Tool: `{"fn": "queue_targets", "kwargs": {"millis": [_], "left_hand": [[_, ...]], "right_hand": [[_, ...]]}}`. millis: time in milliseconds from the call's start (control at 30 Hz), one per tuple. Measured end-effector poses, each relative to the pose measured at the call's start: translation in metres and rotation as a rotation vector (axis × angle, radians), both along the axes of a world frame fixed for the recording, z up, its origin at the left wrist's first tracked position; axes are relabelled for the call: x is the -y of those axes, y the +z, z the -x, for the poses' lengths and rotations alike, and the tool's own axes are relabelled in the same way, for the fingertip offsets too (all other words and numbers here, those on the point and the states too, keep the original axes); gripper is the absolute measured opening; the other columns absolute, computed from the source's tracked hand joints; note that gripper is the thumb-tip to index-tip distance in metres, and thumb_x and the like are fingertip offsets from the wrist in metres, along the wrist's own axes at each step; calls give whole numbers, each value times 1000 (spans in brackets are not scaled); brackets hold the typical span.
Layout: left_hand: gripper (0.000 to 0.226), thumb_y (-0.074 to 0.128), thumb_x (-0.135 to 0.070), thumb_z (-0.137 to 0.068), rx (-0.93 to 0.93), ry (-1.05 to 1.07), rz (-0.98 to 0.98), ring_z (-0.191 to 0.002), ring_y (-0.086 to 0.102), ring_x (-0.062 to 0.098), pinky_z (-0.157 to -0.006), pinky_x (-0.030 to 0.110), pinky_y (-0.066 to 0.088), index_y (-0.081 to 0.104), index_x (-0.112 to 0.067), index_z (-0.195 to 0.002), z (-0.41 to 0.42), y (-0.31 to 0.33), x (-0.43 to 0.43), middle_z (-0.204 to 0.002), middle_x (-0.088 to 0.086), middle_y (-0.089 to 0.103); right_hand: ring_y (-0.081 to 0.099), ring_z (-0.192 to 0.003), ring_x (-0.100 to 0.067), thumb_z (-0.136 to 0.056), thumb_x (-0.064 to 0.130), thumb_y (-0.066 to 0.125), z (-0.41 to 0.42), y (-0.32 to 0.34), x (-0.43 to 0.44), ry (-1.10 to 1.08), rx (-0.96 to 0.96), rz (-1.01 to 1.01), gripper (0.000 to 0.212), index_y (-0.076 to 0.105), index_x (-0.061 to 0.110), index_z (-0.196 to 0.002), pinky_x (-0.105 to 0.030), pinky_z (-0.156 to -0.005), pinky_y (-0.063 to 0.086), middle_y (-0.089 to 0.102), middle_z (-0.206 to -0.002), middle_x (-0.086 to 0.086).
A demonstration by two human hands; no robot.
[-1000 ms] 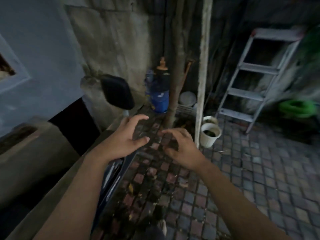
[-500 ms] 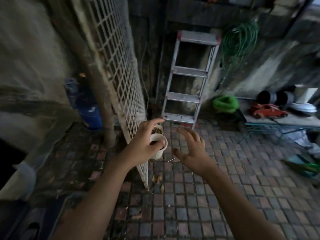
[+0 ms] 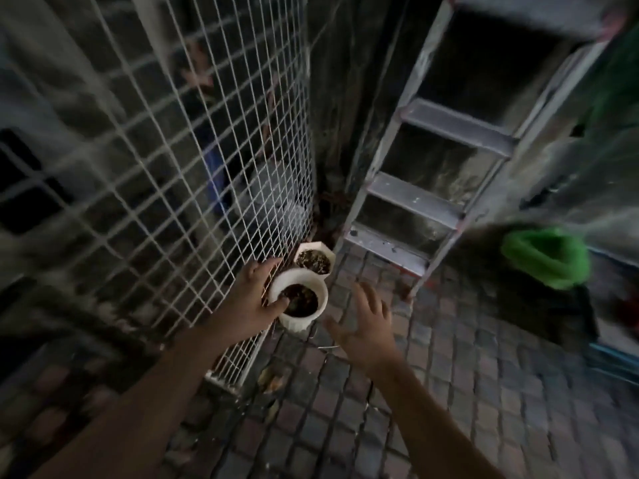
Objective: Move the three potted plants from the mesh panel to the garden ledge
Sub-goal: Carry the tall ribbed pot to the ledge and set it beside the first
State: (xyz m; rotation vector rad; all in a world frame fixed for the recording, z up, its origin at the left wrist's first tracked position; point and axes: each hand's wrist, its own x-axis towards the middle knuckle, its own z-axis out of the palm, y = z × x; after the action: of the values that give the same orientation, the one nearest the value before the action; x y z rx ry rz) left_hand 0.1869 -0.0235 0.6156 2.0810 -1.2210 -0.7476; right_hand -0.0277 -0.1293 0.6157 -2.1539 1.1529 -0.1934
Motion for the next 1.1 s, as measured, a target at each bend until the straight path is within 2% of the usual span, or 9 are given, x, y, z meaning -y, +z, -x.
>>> {"fn": "queue_targets", "kwargs": {"millis": [100,200,333,433,533,667,800,967,1100], "left_hand": [[81,75,-30,-95,3,105,-114,-148,38,34,-118,37,34,31,-26,-163,17,-100,47,-161,17,34],[83,76,-36,-91,22,189,-207,-142,41,44,-116,40,39,33,-36,-162,34,-225,92,-157,23,31],[89,75,-44,-91,174,198,-252,-153,25,51,-122,49,33,26,-33,-164,42,-391,129,-169,27,16],[85,72,-44,-95,114,258,-196,-156,27,45,-122,45,33,24,-28,-164,33,-485,143,-171,20,24],[61,73,-35,-96,108,282,14,-143,39,47,-110,38,43,49,-16,-149,23,-552,139,-152,21,41],[41,75,-32,-94,125,273,349,-116,60,28,-88,22,44,62,-6,-123,7,-592,143,-126,15,61],[24,82,-33,-79,-46,293,508,-79,58,-13,-70,12,47,61,-33,-92,-8,-595,154,-84,-29,66],[34,82,-3,-74,-151,77,555,-81,56,-7,-84,34,44,61,-27,-86,-21,-585,166,-88,-12,60],[40,74,17,-82,-214,25,459,-82,57,1,-82,33,49,62,-20,-86,-12,-567,172,-89,-4,59]], "right_hand": [[4,-157,-25,-91,62,65,7,-89,60,-2,28,-90,82,10,60,-152,-57,-123,15,15,-171,6],[7,-157,-32,-90,62,66,10,-209,112,-25,4,-167,89,10,52,-158,-57,-122,22,13,-172,0],[17,-153,-31,-90,59,69,7,-362,134,-31,108,-190,85,17,53,-156,-55,-120,27,22,-167,-2],[21,-153,-35,-85,67,66,-1,-453,138,-72,173,-249,80,18,63,-149,-54,-116,31,25,-164,-4],[27,-150,-36,-70,82,57,-8,-530,139,-79,225,-236,86,25,61,-146,-53,-118,35,31,-159,-7],[31,-152,-26,-84,63,71,-28,-605,148,-107,434,-352,81,33,45,-153,-53,-122,35,36,-161,-4],[42,-145,-15,-89,44,78,-48,-651,158,-66,630,-486,73,39,42,-150,-16,-102,46,42,-158,2],[34,-153,-25,-74,62,83,-61,-667,167,-107,857,-424,105,26,41,-159,-56,-120,39,35,-165,-4],[38,-151,-26,-77,52,83,-49,-653,171,-133,875,-278,102,28,29,-160,-59,-120,37,43,-160,-4]]}}
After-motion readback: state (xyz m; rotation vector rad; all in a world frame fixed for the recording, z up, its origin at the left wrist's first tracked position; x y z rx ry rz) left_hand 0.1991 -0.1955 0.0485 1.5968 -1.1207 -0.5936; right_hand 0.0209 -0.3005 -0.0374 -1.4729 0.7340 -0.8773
